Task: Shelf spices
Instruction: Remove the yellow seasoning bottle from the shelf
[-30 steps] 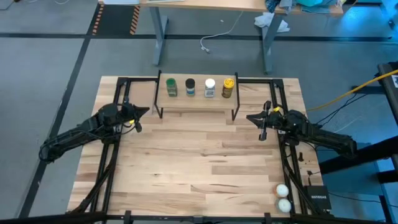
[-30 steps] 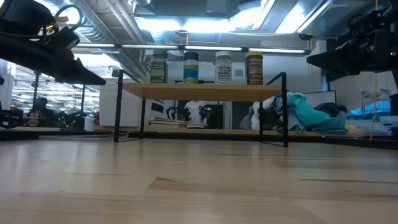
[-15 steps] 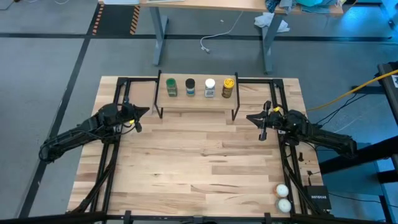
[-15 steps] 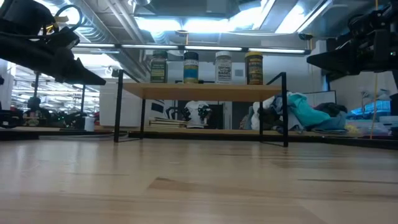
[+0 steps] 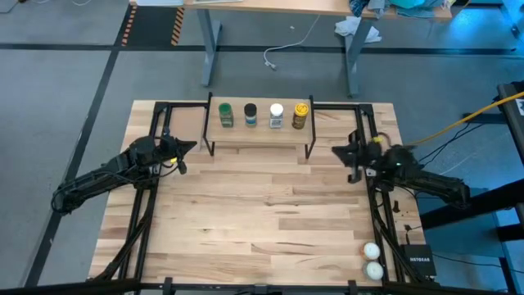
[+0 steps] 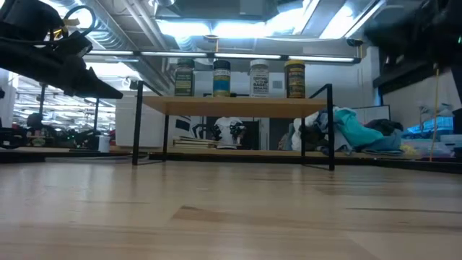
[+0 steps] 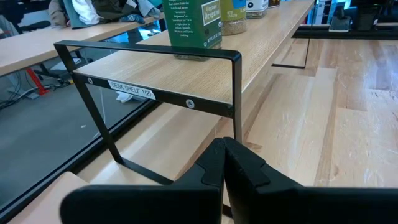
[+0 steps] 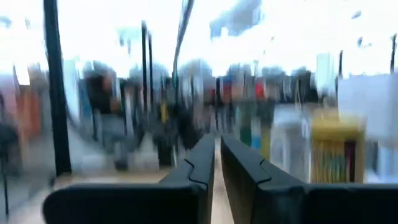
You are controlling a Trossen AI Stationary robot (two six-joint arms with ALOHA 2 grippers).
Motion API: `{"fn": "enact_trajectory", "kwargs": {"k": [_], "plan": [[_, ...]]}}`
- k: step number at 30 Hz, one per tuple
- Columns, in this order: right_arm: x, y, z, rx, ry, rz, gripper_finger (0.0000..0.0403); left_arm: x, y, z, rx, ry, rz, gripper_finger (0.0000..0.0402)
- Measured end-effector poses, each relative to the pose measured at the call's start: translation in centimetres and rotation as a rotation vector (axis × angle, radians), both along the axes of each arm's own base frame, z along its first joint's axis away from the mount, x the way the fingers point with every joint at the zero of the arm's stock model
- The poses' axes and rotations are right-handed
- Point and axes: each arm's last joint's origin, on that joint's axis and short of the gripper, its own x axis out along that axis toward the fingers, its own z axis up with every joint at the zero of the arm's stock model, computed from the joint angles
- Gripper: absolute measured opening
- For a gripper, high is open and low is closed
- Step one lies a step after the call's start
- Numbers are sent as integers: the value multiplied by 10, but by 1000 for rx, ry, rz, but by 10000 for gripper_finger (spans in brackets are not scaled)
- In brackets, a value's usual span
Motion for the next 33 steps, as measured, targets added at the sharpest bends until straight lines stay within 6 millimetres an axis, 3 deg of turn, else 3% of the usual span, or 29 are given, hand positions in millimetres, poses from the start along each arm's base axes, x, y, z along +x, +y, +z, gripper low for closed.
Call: {"fn": "enact_trajectory", "kwargs": {"k": [5, 9, 15, 19, 27, 33], "plan": [[-14, 3, 31, 27, -275, 12, 35, 0, 0, 0, -1, 1, -1, 0], [-15, 1, 49, 91, -218, -38, 35, 0, 0, 0, 0, 1, 0, 0], [-2, -1, 77, 100, -155, 6, 35, 0, 0, 0, 0, 0, -1, 0], [15, -6, 110, 142, -144, 13, 35, 0, 0, 0, 65, 43, -20, 0], [70, -20, 171, 212, -28, 79, 35, 0, 0, 1, 137, 77, -39, 0], [116, -32, 199, 280, -2, 121, 35, 4, 1, 18, -220, -374, 13, 0]]}}
